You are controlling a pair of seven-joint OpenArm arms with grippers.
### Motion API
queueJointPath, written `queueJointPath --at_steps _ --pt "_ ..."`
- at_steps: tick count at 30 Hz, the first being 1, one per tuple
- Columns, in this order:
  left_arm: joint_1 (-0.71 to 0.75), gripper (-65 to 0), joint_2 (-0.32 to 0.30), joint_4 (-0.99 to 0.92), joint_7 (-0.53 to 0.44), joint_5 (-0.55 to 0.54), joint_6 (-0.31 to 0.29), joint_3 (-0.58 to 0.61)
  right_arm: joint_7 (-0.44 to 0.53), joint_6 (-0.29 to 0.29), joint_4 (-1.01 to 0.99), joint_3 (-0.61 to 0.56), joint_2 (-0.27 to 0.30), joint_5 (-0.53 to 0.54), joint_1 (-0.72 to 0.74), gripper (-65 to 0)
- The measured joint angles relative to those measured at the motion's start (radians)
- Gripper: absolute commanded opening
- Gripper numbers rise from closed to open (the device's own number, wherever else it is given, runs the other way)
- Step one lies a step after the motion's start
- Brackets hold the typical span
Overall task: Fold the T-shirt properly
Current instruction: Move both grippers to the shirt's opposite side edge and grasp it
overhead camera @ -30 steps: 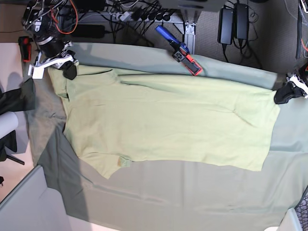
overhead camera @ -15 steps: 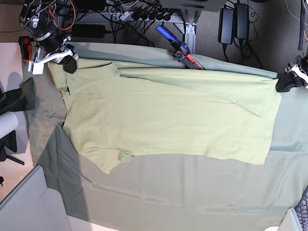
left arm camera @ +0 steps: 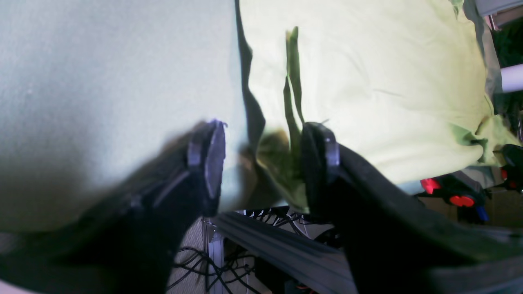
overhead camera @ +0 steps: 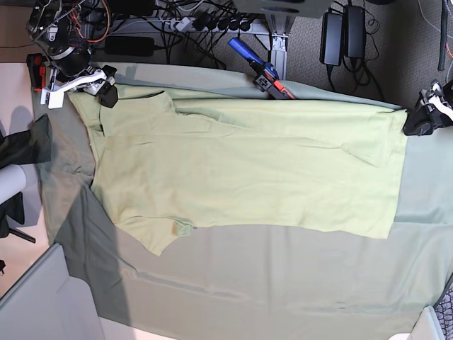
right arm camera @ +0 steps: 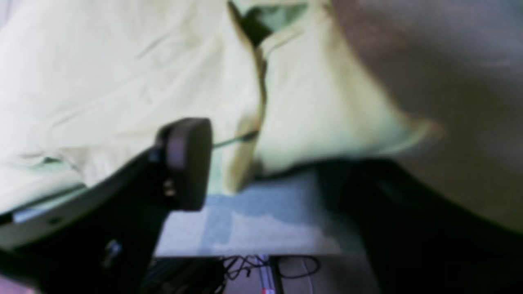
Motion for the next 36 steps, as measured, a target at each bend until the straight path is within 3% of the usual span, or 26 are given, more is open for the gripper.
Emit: queueJointPath --at_steps 10,15,20,24,36 --pt "-0.016 -31.7 -0.011 0.094 -0.042 -0.013 0.000 -0.179 0.027 0.000 0.000 0.061 0.000 -0.022 0.001 -23.5" --pt "-0.100 -31.7 -0.013 0.107 -0.101 0.090 -0.001 -0.143 0.035 0.000 0.000 0.121 0.000 -0.023 0.008 -23.5" --pt "-0.221 -31.7 -0.014 0.094 -0.144 0.216 -0.005 -0.013 0.041 0.000 0.000 0.143 0.000 -0.023 0.008 -23.5" --pt "-0.333 -31.7 -0.014 -0.021 -0.237 0.371 -0.008 0.101 0.042 0.000 0.000 0.143 0.000 -0.036 0.009 -23.5" --pt "-0.672 -31.7 -0.015 -0.578 -0.396 0.553 0.000 0.231 0.042 0.000 0.000 0.143 -0.002 -0.042 0.008 -23.5"
